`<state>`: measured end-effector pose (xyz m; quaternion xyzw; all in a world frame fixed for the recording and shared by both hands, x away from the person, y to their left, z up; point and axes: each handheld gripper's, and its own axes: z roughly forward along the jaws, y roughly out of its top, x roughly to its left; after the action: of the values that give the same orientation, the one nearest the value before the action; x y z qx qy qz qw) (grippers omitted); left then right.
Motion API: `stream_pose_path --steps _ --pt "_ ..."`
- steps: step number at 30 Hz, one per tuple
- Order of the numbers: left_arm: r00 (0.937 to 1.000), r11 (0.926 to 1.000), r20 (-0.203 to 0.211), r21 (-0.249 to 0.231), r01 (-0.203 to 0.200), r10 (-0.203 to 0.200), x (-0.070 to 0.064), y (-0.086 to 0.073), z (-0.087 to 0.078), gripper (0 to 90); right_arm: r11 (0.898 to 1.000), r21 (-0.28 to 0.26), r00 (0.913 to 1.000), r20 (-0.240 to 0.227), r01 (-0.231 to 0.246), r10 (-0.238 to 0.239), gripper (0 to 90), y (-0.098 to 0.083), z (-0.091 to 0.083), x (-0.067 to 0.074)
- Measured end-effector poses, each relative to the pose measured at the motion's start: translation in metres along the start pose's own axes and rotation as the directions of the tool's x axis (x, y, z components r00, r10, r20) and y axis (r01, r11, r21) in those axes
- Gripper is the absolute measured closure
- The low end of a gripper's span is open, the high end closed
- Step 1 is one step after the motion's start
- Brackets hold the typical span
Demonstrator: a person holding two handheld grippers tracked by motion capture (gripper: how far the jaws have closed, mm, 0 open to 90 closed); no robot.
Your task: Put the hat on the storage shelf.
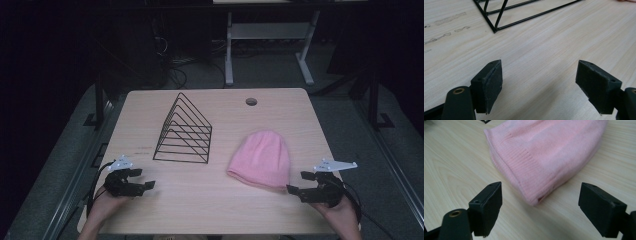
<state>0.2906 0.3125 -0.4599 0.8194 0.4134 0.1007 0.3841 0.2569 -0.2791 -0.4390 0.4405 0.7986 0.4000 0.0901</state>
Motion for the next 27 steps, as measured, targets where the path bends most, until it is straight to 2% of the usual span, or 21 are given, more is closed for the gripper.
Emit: stream_pose_path --steps 6,12,13,18,23,27 --pt "1.0 1.0 -0.002 0.006 -0.005 0.005 0.001 0.0 -0.001 21.6 1.0 0.017 0.9991 -0.041 0.012 -0.011 20.9 0.016 0.006 -0.003" --pt "1.0 1.0 0.002 0.004 -0.006 0.006 0.001 0.001 0.001 21.6 0.999 0.021 0.9984 -0.05 0.027 -0.026 20.9 0.031 0.008 -0.005" --pt "0.9999 0.9999 0.002 0.008 -0.013 0.013 0.001 0.001 0.001 21.6 0.999 0.023 0.9982 -0.053 0.028 -0.027 20.8 0.038 0.009 -0.007" --pt "1.0 1.0 -0.002 -0.006 0.001 -0.001 0.002 0.0 0.0 21.6 0.998 0.051 0.9975 -0.067 0.026 -0.022 19.9 0.056 0.015 -0.012" --pt "1.0 1.0 -0.004 -0.008 0.0 -0.001 0.002 0.001 0.0 21.6 0.996 0.08 0.9966 -0.079 0.029 -0.022 19.5 0.073 0.021 -0.016" --pt "0.9999 1.0 -0.006 -0.001 -0.009 0.009 0.003 0.001 -0.001 21.6 0.995 0.1 0.9967 -0.078 0.03 -0.022 19.5 0.079 0.027 -0.021"
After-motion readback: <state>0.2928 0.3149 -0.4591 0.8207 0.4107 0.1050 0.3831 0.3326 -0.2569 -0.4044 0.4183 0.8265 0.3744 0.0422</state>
